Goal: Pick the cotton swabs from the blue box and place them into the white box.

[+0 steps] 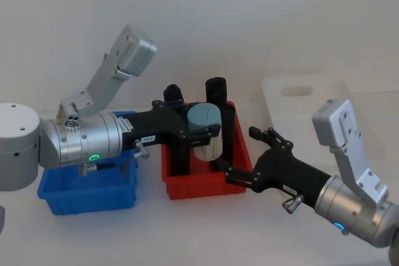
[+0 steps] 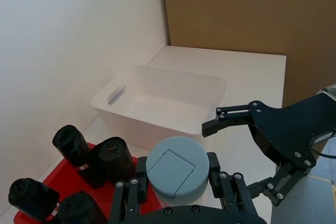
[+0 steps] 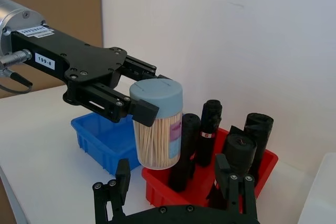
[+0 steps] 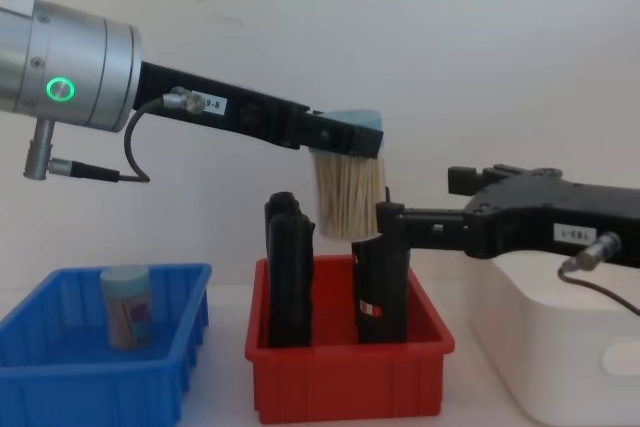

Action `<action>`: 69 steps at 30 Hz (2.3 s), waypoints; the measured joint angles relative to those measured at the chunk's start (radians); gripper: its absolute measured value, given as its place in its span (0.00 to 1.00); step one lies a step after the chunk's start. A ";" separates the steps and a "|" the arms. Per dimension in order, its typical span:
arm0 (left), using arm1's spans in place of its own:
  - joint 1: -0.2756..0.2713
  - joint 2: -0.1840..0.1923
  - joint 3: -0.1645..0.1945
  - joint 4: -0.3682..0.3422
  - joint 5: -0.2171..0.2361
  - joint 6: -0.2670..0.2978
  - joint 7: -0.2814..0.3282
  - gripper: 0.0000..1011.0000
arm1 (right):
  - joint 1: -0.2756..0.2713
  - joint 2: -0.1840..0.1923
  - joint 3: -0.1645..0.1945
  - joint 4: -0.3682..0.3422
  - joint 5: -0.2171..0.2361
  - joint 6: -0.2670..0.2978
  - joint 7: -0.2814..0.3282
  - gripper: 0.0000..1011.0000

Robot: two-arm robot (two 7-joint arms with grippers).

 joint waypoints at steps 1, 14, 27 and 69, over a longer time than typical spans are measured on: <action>0.000 0.000 0.000 0.000 0.000 0.000 0.000 0.66 | 0.004 -0.002 -0.001 0.003 -0.002 0.000 0.001 0.99; 0.000 0.000 0.000 0.000 0.000 0.000 -0.001 0.66 | 0.065 -0.036 -0.020 0.060 -0.037 -0.005 0.043 0.99; 0.000 0.000 0.000 0.000 0.000 0.000 -0.001 0.66 | 0.128 -0.073 -0.044 0.131 -0.094 -0.007 0.079 0.99; 0.000 0.000 0.000 0.000 0.000 0.000 -0.001 0.99 | 0.202 -0.112 -0.087 0.217 -0.172 -0.010 0.093 0.66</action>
